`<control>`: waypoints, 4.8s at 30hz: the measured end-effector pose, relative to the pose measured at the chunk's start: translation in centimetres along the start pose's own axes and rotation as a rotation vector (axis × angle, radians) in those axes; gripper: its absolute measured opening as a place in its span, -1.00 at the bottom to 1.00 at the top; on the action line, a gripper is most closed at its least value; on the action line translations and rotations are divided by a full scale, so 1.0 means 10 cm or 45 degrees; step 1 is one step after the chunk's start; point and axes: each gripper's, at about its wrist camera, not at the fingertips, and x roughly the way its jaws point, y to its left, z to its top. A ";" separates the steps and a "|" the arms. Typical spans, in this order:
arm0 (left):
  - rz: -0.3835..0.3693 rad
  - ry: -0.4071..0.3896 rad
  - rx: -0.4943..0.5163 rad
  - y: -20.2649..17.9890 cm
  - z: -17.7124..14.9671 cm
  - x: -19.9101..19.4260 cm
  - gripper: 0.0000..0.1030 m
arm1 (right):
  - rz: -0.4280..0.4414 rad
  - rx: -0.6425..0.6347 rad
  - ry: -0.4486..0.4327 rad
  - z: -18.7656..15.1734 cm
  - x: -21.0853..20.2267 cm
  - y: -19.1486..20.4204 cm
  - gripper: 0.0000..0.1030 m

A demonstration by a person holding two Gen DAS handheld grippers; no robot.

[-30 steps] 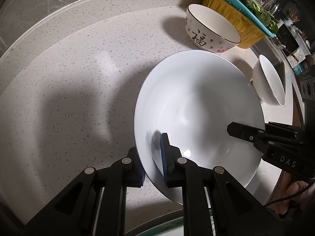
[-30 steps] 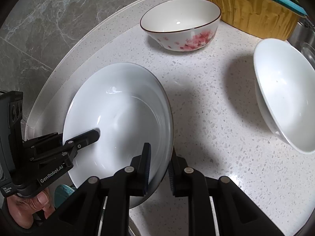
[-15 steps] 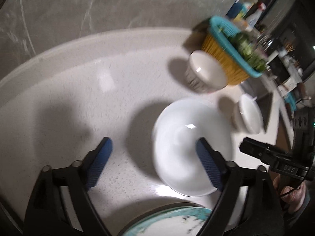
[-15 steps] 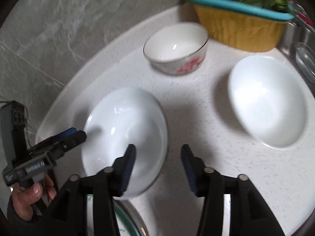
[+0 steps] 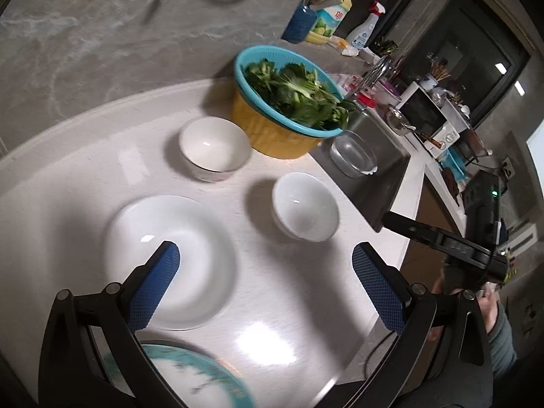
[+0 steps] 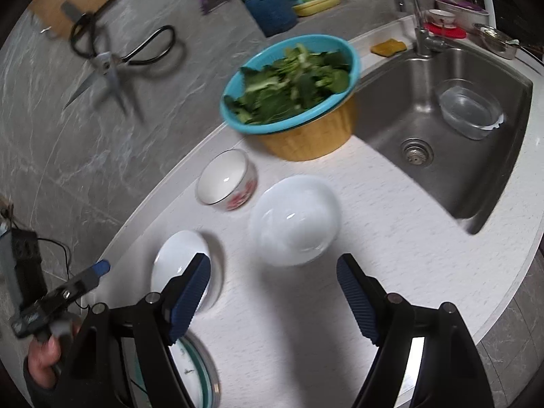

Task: Organize plates and bowls
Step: 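Move both grippers to the rim of the smaller white bowl, then close the left gripper on the small white bowl rim while the right gripper grips it, then carry the small white bowl with both grippers over the large white bowl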

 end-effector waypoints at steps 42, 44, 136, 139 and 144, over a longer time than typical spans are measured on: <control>0.354 0.363 -0.260 -0.19 0.20 2.55 -0.39 | 0.159 -0.329 0.579 0.76 1.53 -0.66 0.05; 0.349 0.358 -0.276 -0.16 0.19 2.57 -0.39 | 0.159 -0.341 0.589 0.74 1.57 -0.63 -0.03; 0.449 0.295 -0.456 1.41 -0.45 0.90 -0.69 | 0.132 -0.715 0.704 -0.17 2.13 1.57 -0.80; 0.453 0.292 -0.455 1.41 -0.43 0.92 -0.68 | 0.124 -0.716 0.701 -0.18 2.13 1.57 -0.80; 0.459 0.277 -0.460 1.41 -0.44 0.91 -0.67 | 0.123 -0.705 0.688 -0.17 2.15 1.57 -0.79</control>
